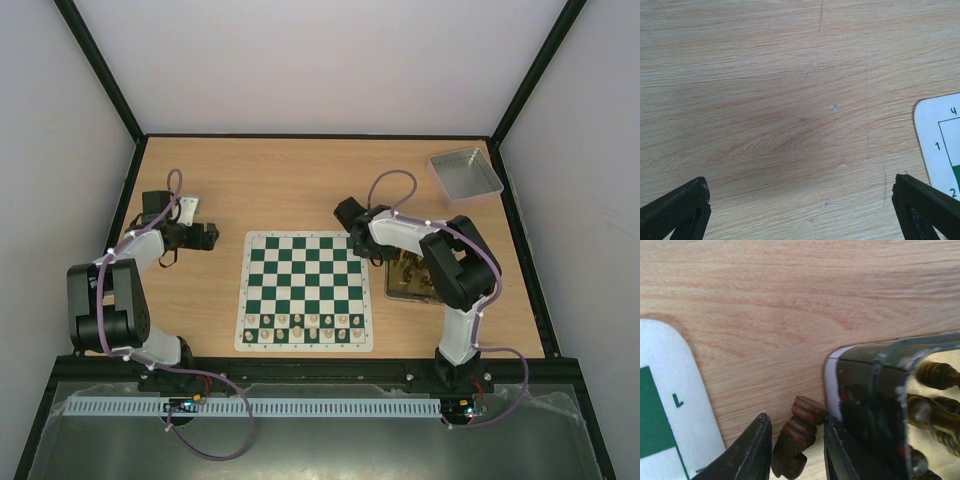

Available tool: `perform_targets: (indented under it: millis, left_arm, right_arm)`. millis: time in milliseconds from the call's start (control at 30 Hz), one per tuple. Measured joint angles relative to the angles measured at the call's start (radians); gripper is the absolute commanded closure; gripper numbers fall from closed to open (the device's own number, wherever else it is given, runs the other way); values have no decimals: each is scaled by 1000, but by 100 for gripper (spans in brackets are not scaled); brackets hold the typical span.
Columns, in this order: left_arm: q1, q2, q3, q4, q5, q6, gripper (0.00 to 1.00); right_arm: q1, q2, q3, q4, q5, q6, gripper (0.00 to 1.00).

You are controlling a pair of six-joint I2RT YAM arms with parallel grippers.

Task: Set up the chess pieces on the board
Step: Pick up the chess piece at the center of the board.

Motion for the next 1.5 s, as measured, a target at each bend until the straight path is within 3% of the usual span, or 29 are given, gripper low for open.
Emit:
perform_targets:
  millis: [267,1100,1500]
  left_arm:
    - [0,3,-1,5,0,0,1]
    - [0,3,-1,13,-4,0,1]
    - [0,3,-1,13,-4,0,1]
  right_arm:
    - [-5,39,37,-1,38,23,72]
    - [-45,18,-1,143,-46,41,90]
    - [-45,-83,-18,61,-150,25,93]
